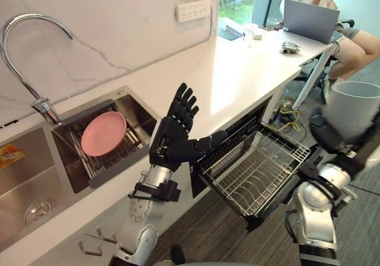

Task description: Walk over to the sink, pick up the cup, carry it to the dishwasher, place the cup inside the dishwasher, then close the dishwasher door

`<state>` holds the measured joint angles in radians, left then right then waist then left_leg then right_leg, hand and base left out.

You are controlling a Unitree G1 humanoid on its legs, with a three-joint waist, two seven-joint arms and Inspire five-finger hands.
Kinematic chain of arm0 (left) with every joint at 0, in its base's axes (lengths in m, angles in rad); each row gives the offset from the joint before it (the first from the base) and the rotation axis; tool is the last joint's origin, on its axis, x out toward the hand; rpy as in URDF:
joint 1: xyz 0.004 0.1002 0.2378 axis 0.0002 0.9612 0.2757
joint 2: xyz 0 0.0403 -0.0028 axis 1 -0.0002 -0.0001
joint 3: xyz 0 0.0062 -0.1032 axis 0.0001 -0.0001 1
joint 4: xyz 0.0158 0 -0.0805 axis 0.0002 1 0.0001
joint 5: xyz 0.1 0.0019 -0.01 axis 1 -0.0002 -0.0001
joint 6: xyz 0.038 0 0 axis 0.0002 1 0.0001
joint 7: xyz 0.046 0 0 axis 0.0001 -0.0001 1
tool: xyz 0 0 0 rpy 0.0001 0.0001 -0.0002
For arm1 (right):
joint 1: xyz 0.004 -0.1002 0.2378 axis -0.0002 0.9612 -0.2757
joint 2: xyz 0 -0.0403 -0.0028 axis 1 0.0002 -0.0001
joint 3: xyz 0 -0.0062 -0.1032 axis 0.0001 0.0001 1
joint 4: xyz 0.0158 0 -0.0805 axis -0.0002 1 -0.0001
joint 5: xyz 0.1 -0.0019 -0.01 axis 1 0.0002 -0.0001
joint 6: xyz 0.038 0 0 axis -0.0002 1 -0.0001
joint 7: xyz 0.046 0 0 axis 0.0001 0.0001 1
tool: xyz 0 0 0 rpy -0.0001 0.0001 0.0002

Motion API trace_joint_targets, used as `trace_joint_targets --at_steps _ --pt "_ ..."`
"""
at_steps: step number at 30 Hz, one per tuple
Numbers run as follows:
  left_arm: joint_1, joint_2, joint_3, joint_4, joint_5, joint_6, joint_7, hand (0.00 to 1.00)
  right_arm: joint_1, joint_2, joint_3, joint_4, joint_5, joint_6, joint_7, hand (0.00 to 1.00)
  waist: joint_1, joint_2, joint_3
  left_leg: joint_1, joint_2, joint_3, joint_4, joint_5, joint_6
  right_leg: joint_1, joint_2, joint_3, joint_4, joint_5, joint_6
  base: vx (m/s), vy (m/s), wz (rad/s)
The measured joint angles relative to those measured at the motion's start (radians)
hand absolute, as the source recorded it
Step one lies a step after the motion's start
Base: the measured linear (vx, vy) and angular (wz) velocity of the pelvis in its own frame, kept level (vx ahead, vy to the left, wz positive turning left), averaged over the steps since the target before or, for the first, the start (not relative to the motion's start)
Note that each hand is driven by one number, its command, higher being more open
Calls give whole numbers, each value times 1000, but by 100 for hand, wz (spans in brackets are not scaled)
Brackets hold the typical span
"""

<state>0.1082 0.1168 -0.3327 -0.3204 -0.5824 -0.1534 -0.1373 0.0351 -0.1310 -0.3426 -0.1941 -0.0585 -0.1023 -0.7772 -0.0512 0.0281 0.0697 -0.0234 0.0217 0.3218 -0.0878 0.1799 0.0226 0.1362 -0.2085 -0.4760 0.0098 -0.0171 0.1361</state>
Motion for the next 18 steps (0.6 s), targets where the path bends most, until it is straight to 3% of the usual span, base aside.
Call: trace_joint_targets --at_steps 3,7,9,12,18 --pt "9 0 -55 3 -108 70 -51 100 29 0 -71 -4 68 -13 4 0 -22 1 0 -2 6 21 0 -4 -4 -15 3 20 0 3 -4 9 3 -17" --pt "12 -1 -151 61 -113 131 -116 100 72 5 -87 -4 140 -46 36 0 -49 2 -1 -4 15 42 -4 -7 -7 -30 8 43 -1 5 -7 10 -8 -21" --pt "1 -3 -241 142 -116 185 -131 100 98 18 -84 -2 157 -61 67 0 -60 6 -2 -4 23 55 -2 -8 -9 -38 14 58 -1 7 -9 18 -14 -17" --pt "-3 -23 -279 268 -151 247 -130 100 117 33 -81 33 166 -76 125 0 -71 11 -1 -4 36 72 0 -7 -11 -47 21 75 0 14 -10 19 -18 -17" --pt "-24 -29 -286 530 -44 244 -74 100 136 47 -67 92 257 -99 262 0 -79 37 11 -3 49 81 1 -6 -22 -52 32 86 1 15 -15 5 -12 -6"
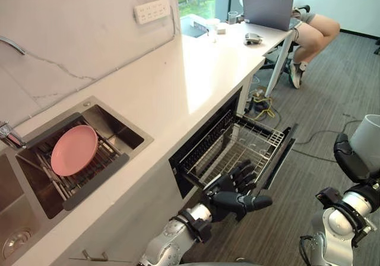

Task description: Walk over to the sink, pick up the cup, carry it to the dishwasher, place the cup inside the dishwasher, then close the dishwasher door

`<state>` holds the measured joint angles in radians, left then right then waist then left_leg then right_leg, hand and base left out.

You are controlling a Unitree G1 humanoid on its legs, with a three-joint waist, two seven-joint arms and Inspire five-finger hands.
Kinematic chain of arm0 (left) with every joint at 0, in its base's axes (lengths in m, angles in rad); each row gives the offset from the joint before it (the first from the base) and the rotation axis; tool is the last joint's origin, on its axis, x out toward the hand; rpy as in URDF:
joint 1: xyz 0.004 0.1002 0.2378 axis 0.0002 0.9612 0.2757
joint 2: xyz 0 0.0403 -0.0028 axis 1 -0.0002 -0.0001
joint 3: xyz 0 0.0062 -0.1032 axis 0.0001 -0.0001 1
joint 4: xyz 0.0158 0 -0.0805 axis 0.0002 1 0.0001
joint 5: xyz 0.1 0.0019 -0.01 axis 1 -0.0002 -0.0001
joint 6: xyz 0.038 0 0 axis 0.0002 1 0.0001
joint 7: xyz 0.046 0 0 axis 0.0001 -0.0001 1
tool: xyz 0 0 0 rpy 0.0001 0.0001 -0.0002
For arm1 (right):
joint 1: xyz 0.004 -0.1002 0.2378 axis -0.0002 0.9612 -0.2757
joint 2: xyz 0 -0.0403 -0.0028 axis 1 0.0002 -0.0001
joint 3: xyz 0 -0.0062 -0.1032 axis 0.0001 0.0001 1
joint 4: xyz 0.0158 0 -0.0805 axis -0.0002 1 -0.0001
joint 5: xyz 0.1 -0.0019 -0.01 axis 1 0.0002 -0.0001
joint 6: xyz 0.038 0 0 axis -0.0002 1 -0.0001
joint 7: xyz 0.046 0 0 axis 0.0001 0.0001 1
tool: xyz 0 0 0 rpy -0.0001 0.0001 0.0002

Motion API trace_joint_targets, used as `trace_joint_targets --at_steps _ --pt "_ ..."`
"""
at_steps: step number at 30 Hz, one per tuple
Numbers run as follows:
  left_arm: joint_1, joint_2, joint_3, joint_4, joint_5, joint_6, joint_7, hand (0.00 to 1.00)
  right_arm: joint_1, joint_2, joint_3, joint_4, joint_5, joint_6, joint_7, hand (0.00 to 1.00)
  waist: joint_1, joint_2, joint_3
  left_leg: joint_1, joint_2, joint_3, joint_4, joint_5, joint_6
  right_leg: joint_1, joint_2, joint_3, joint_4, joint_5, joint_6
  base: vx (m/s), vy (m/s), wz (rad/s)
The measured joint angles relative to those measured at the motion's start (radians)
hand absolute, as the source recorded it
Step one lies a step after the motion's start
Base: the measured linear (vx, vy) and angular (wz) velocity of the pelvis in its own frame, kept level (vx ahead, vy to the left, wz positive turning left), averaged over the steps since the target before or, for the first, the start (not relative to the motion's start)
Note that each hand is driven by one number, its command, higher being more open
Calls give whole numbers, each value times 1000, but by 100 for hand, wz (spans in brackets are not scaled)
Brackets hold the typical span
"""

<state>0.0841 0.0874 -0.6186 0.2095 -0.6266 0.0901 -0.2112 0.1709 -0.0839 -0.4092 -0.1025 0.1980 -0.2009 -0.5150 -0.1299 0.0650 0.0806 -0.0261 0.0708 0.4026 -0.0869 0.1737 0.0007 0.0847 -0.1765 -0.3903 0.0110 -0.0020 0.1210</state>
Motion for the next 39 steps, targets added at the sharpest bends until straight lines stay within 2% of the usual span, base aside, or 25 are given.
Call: trace_joint_targets --at_steps 4,6,12,17,19,22,28,31,35,39 --pt "1 -1 7 206 214 -32 128 100 25 7 106 55 7 2 148 0 -2 1 16 1 11 1 3 -3 -9 1 7 0 6 -7 -8 0 0 0" --pt "3 -1 30 288 301 -40 190 100 31 8 156 94 7 6 211 0 7 0 34 6 14 2 3 -3 -10 5 9 0 8 -10 -11 0 0 0" --pt "57 20 155 426 526 -62 292 100 42 12 181 177 -36 26 247 0 34 5 69 7 12 -7 2 -6 -13 23 9 -23 13 -18 -10 40 5 9" --pt "70 9 234 496 530 -88 323 100 47 -3 171 188 -85 27 256 0 32 7 90 1 15 24 7 -12 -9 43 -1 -72 24 -36 -4 42 8 28" --pt "70 8 253 505 531 -104 337 100 41 -8 174 208 -111 37 257 0 34 8 90 1 13 28 14 -19 -19 58 -12 -96 39 -52 5 64 14 41" --pt "71 -6 320 536 567 -126 363 100 10 -37 175 270 -140 61 254 0 41 3 94 1 17 76 37 -29 -19 72 -35 -131 76 -85 17 62 12 37" --pt "89 17 535 593 547 -107 396 100 -74 -94 161 394 -190 92 277 0 78 2 101 -6 15 54 64 -41 -29 94 -41 -164 79 -99 21 56 -6 13" --pt "101 24 600 606 548 -100 404 100 -99 -124 151 429 -192 115 304 0 90 -2 103 -17 15 42 95 -66 -25 111 -47 -186 80 -105 27 29 -1 20" --pt "146 26 635 632 575 -89 405 100 -126 -145 147 466 -192 156 330 0 93 -6 105 -33 14 42 130 -90 -11 119 -55 -206 81 -107 30 19 17 13" --pt "153 16 664 617 575 -95 384 100 -142 -173 136 560 -192 204 361 0 118 -11 109 -66 14 19 160 -98 0 123 -59 -254 95 -108 32 3 18 33"
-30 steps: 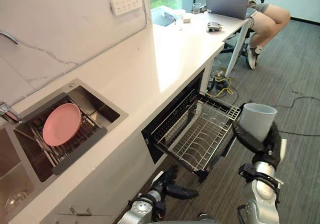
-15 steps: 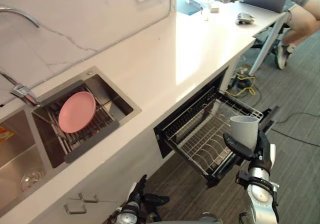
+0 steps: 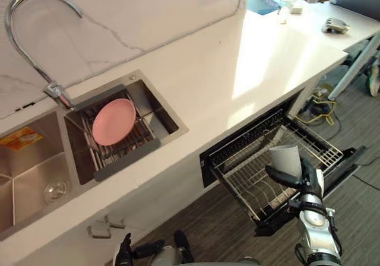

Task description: Walk over to the sink, pick up the cup, carry it to the dishwasher, place the cup inside the dishwasher, then close the dishwasher door

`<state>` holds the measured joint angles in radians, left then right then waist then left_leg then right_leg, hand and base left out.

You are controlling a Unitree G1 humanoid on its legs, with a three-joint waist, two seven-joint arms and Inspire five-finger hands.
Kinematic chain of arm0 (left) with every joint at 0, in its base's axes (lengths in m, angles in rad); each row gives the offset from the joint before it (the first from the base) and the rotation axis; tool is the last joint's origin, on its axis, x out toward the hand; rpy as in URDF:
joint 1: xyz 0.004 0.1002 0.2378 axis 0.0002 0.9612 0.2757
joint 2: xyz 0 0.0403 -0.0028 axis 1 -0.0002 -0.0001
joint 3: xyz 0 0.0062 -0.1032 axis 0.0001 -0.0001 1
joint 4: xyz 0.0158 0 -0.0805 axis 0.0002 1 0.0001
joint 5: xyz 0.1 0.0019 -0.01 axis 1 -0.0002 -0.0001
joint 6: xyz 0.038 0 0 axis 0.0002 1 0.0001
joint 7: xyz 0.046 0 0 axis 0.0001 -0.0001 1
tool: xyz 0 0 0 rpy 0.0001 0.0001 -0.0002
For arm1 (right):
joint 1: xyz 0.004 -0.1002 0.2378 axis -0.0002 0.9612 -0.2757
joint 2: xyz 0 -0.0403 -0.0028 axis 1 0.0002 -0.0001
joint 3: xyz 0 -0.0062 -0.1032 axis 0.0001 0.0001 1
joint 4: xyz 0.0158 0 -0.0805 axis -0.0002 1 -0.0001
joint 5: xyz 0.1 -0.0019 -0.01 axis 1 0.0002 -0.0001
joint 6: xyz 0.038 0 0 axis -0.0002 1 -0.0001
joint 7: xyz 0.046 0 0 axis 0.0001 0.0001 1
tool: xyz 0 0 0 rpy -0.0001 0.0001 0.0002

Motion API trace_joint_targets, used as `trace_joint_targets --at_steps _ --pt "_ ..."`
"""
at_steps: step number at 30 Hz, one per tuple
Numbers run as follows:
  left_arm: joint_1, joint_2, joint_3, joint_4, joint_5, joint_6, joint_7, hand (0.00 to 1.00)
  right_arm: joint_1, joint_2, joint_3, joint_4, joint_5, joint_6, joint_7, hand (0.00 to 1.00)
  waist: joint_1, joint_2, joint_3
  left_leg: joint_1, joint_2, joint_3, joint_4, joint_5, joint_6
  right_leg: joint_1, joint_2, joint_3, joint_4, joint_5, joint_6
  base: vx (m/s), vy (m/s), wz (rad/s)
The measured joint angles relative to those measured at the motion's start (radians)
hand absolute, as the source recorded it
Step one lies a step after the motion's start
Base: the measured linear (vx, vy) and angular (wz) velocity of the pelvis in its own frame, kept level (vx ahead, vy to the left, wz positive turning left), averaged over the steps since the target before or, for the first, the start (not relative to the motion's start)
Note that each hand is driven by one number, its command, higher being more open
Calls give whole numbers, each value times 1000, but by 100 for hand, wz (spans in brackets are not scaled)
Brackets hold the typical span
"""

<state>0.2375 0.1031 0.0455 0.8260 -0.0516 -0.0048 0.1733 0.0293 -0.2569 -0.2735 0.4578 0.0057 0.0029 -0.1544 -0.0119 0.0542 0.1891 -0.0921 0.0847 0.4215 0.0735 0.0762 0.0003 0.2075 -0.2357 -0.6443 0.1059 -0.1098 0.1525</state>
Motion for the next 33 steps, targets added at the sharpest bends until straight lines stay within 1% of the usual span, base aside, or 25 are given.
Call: trace_joint_targets --at_steps 1,4,7,9,12,13,14,16,19,22,24,27,31,32,33 --pt "0 0 2 -1 0 -1 -2 100 -3 0 3 11 0 4 1 0 2 0 0 -4 0 -5 3 0 1 0 0 -6 2 0 0 -14 22 26" --pt "0 -4 8 -2 -7 -19 -8 100 -12 1 21 59 0 7 3 0 21 -2 2 -17 -7 -26 6 0 1 0 -1 -24 3 0 0 -24 23 20" --pt "0 -11 24 -4 -9 -37 -8 100 -20 7 28 92 -12 4 -8 0 24 -2 14 -41 -19 -59 5 9 3 -2 0 -57 3 -4 6 -32 18 33" --pt "-1 -16 37 -9 -21 -50 -8 100 -25 13 49 107 -21 0 -30 0 27 -3 26 -63 -25 -77 -2 23 11 -17 0 -74 6 -12 7 -50 27 29" --pt "-11 -15 56 -10 -39 -62 -9 100 -35 35 77 121 -32 -8 -71 0 35 0 58 -75 -34 -104 -36 56 16 -37 3 -95 19 -16 4 -52 28 24" --pt "-16 -11 68 -8 -49 -60 -8 100 -40 42 88 125 -39 -8 -84 0 42 -3 74 -76 -37 -112 -51 69 17 -39 6 -104 19 -17 3 -48 24 20" --pt "-17 -6 68 -7 -57 -59 -8 100 -42 47 88 127 -43 -8 -89 0 48 0 79 -76 -38 -115 -58 76 17 -42 7 -106 20 -17 2 -57 30 19" --pt "-18 0 86 -3 -122 -59 -8 100 -69 55 98 145 -48 -9 -113 0 63 -5 111 -86 -46 -133 -89 102 22 -63 6 -121 40 -27 0 -55 29 24" --pt "-21 10 88 9 -163 -55 -9 100 -91 54 109 166 -49 -10 -133 0 71 -7 134 -98 -54 -159 -111 123 27 -75 4 -138 57 -38 -2 -48 20 33" --pt "-21 18 107 54 -202 -38 -18 100 -144 43 113 227 -46 -31 -198 0 94 -7 165 -115 -68 -199 -140 151 32 -90 4 -163 78 -53 -2 -41 17 38" --pt "-21 24 107 59 -203 -35 -29 100 -187 13 113 259 -39 -53 -238 0 111 -3 198 -118 -79 -225 -155 166 33 -92 -3 -164 97 -68 -4 -56 35 38" --pt "-21 26 106 77 -203 -34 -51 100 -240 -11 113 278 -38 -64 -280 0 133 8 209 -144 -85 -241 -160 178 34 -123 -13 -165 130 -87 -4 -62 24 21" --pt "-20 27 105 85 -203 -34 -69 100 -299 -31 113 292 -38 -64 -312 0 139 23 234 -152 -91 -249 -160 183 32 -138 -30 -163 166 -104 -1 -46 2 8" --pt "-20 27 105 86 -204 -34 -69 100 -309 -38 114 304 -38 -65 -313 100 140 26 238 -159 -92 -251 -160 186 33 -148 -30 -163 175 -108 0 -32 -21 4" --pt "-22 27 104 84 -204 -37 -70 100 -321 -44 114 316 -37 -65 -313 100 142 31 241 -166 -93 -254 -160 192 37 -156 -36 -163 186 -112 0 -43 -24 6"
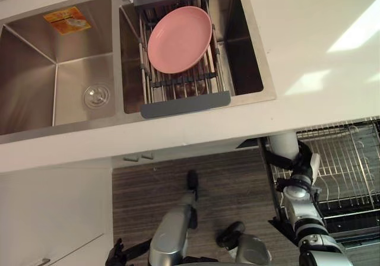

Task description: Walk over to the sink, pick up the cup, carry it to the dishwasher, place the cup inside the dishwasher, then close the dishwasher door

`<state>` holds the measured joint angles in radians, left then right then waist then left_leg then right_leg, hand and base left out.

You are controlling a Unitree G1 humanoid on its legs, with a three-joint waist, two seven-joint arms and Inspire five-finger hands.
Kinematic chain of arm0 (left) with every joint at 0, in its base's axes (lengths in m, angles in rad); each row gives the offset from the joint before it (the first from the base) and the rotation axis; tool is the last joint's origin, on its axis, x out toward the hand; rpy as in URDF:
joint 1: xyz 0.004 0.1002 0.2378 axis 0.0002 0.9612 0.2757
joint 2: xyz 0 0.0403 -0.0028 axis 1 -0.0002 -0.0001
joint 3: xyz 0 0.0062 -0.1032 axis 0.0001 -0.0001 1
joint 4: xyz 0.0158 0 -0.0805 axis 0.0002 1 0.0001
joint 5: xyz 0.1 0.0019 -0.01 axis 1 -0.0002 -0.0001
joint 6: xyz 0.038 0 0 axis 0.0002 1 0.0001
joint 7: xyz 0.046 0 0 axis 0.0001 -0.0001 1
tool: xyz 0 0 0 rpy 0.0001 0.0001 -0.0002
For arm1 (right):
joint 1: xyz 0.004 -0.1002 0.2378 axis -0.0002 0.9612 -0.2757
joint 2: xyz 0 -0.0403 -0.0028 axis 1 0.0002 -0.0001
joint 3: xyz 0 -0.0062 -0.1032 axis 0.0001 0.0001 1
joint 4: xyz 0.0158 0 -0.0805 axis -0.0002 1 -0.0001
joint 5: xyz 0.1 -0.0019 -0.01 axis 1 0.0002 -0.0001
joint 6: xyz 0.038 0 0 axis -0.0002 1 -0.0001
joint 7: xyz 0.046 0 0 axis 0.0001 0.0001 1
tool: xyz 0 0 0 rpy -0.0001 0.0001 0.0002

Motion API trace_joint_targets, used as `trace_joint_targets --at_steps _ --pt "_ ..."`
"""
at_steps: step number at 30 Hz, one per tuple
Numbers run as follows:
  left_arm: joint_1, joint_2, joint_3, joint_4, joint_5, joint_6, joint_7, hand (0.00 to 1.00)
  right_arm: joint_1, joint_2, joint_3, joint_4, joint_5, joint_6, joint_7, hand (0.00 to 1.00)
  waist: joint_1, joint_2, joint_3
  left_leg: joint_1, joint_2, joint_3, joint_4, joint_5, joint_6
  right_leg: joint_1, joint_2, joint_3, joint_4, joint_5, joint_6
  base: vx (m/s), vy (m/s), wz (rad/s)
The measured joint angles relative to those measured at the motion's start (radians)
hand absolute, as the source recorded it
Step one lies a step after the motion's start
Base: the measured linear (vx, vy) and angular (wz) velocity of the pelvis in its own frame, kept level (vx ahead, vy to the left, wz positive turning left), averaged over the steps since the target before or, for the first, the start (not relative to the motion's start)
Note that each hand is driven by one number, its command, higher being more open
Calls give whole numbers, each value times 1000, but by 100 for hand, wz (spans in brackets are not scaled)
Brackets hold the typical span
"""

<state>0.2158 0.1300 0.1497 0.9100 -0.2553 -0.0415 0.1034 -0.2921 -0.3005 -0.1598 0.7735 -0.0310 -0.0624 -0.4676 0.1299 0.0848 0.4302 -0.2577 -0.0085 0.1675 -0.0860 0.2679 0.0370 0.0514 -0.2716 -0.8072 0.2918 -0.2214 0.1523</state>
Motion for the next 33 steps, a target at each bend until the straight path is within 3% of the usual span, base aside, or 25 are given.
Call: trace_joint_targets --at_steps 4,7,13,22,26,31,33 --pt "-5 0 -3 0 0 -3 -13 100 -38 -24 2 30 12 6 3 100 1 13 9 -9 -6 -10 0 4 -3 -13 -14 1 24 -11 1 -21 -16 6" --pt "-5 6 -30 1 0 -7 -22 100 -66 -46 8 43 131 17 15 100 3 21 22 -12 -11 -16 0 6 -6 -22 -23 10 42 -24 2 -25 -26 7" --pt "-6 2 -47 6 0 -8 -29 100 -72 -47 10 43 156 18 11 100 3 24 24 -8 -7 -13 0 6 -8 -23 -23 19 46 -29 0 -26 -38 -2" --pt "-24 -1 -53 9 0 -7 -36 100 -3 43 -14 -71 173 10 -29 100 3 21 22 51 11 66 0 -6 -22 -18 -22 112 31 -19 3 -16 -49 -28" --pt "-25 -18 -46 10 0 12 -30 100 85 123 -41 -185 206 6 -40 100 -12 5 -9 93 30 94 0 -18 -31 12 5 166 -38 17 4 28 -82 -48" --pt "-19 -23 3 35 -11 30 25 100 263 173 -106 -459 182 -9 -58 100 -55 -50 -100 162 58 153 -1 -48 -42 59 43 251 -145 71 0 3 -49 -53" --pt "-19 -22 12 32 -21 36 36 100 306 185 -114 -564 155 -9 -60 100 -71 -58 -125 171 69 165 -1 -49 -43 60 56 272 -163 83 -6 -29 -40 -51"
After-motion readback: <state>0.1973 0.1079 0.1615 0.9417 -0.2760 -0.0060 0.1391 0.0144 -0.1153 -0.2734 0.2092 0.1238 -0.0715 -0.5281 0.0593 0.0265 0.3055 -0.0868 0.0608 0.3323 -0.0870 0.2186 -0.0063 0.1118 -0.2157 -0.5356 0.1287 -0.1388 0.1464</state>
